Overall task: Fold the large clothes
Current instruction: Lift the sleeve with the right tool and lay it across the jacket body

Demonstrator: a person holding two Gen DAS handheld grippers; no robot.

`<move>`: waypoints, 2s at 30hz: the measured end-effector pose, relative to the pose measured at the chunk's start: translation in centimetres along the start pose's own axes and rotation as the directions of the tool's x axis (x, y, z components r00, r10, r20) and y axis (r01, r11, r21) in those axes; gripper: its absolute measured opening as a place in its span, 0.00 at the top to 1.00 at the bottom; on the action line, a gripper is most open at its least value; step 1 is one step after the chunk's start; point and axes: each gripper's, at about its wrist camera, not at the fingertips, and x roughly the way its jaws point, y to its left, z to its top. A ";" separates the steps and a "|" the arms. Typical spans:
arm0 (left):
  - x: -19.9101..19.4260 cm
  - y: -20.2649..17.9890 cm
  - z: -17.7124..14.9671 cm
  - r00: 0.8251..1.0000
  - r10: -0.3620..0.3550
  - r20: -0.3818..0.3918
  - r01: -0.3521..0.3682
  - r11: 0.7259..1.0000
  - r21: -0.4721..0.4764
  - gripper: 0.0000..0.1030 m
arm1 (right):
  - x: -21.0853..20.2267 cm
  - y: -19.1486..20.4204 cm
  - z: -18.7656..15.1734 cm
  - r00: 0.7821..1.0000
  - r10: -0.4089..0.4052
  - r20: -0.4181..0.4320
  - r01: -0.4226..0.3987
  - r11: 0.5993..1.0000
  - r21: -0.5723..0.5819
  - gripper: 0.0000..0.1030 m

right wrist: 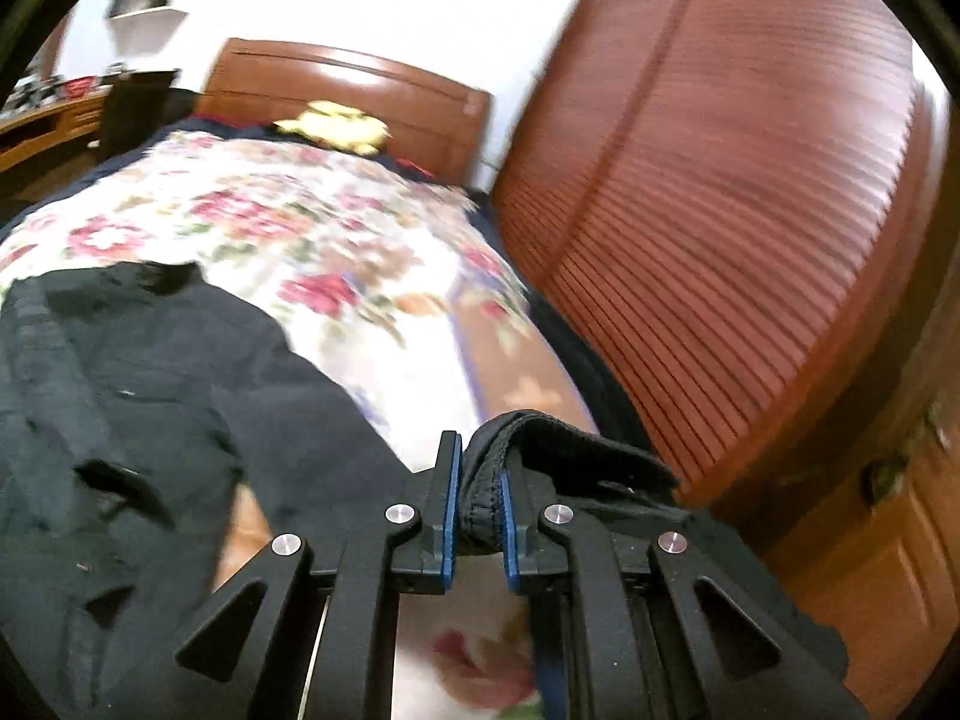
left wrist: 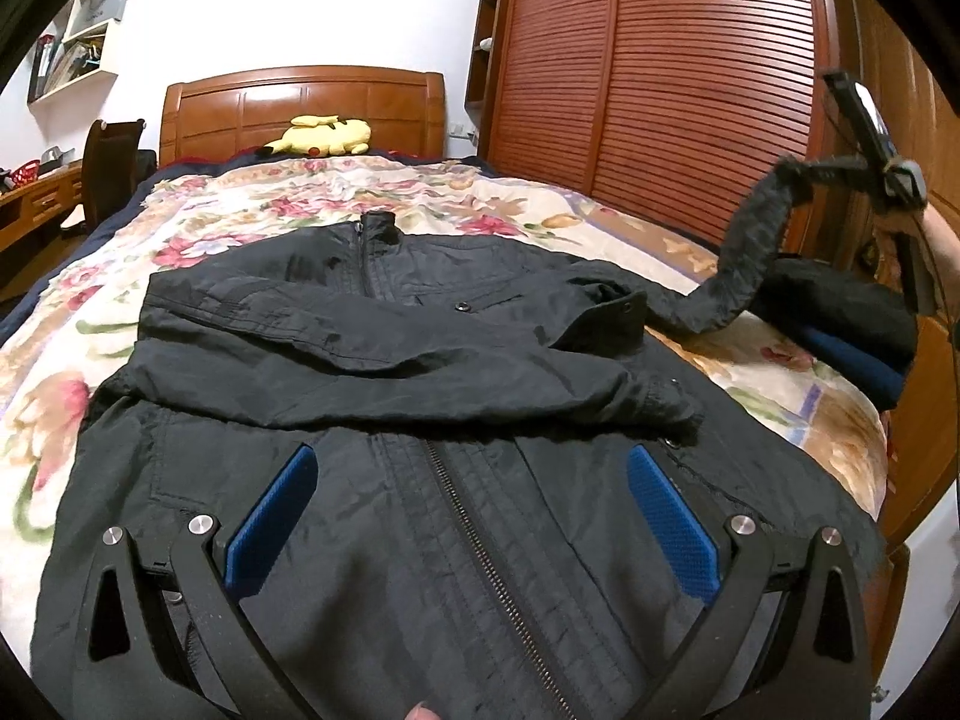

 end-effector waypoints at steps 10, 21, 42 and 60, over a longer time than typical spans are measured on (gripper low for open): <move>-1.9 1.5 -0.3 1.000 0.015 0.010 -0.015 1.000 0.006 0.00 | -5.7 5.4 2.1 0.993 0.076 0.090 -0.067 0.993 -0.093 0.91; -4.4 4.3 -0.7 0.999 0.042 0.031 -0.041 0.999 -0.015 0.00 | -8.5 10.5 3.9 0.964 0.205 0.170 -0.176 0.969 -0.172 0.92; -6.9 8.8 -1.1 0.990 0.120 0.074 -0.113 0.989 -0.093 0.00 | -19.1 15.4 -1.1 0.808 0.541 0.232 -0.454 0.824 -0.338 0.97; -6.5 8.8 -1.2 0.988 0.143 0.062 -0.138 0.987 -0.082 0.00 | -13.5 11.8 -1.8 0.823 0.554 0.129 -0.518 0.824 -0.230 0.92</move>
